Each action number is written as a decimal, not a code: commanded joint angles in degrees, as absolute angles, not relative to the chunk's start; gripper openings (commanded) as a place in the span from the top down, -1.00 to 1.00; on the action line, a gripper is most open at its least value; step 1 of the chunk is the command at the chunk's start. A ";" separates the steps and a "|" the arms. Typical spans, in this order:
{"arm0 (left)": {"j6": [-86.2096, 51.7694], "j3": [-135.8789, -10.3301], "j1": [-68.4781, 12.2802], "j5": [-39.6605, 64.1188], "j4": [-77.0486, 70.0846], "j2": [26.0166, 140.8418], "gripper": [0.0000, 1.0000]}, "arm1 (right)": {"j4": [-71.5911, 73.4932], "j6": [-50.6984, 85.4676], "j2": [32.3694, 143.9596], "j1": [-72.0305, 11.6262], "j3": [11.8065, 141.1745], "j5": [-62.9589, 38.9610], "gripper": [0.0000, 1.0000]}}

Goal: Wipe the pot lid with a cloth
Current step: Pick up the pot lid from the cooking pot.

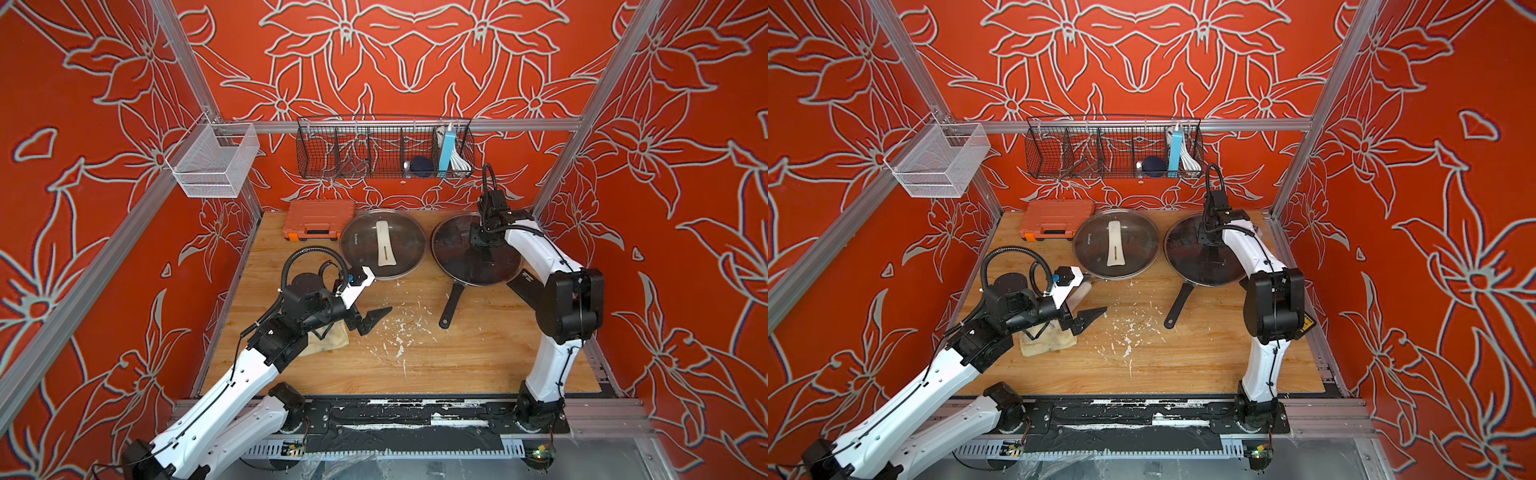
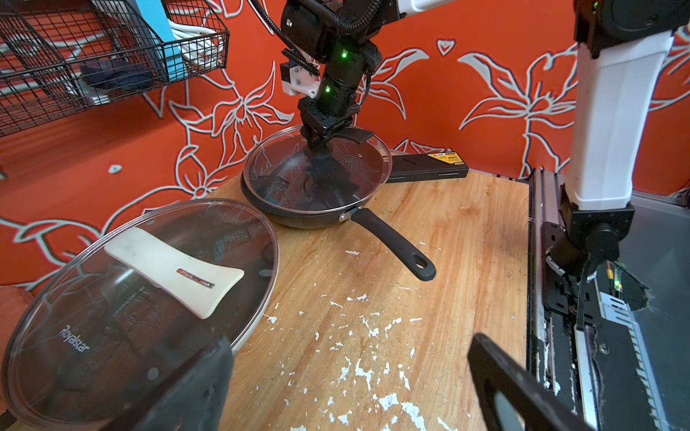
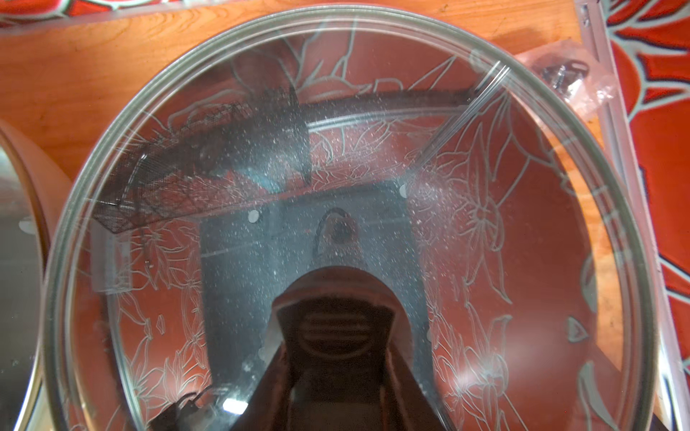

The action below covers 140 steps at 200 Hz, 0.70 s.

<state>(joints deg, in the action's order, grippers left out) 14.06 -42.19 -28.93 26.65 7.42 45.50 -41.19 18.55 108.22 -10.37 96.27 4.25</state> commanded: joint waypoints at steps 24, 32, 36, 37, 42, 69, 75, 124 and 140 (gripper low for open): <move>13.33 -41.84 -28.76 25.64 7.27 45.08 -0.98 | -36.74 16.11 99.27 -10.12 95.33 6.56 1.00; 12.81 -41.84 -28.74 25.05 7.08 45.16 -0.98 | -36.74 16.09 98.28 -10.16 94.42 6.11 1.00; 12.55 -41.85 -28.74 24.78 7.04 45.24 -0.98 | -36.74 16.13 97.75 -10.15 94.01 5.88 1.00; 12.47 -41.84 -28.74 24.78 7.04 45.25 -0.98 | -36.74 16.11 97.56 -10.13 93.90 5.88 1.00; 12.11 -41.84 -28.74 24.54 7.00 45.26 -0.98 | -36.61 16.08 96.78 -10.14 93.22 5.58 1.00; 10.84 -41.75 -28.74 23.92 6.44 45.44 -0.98 | -35.01 16.63 92.05 -10.19 88.82 3.84 1.00; 10.65 -41.75 -28.74 23.78 6.40 45.44 -0.98 | -34.81 16.66 91.08 -10.15 88.05 2.97 1.00; 5.61 -42.37 -28.74 14.48 8.95 45.03 -0.98 | -34.63 14.66 84.22 -11.65 83.39 -3.11 1.00; 1.40 -42.51 -28.75 7.48 10.87 44.24 -0.98 | -34.96 11.54 82.25 -13.84 82.50 -1.62 1.00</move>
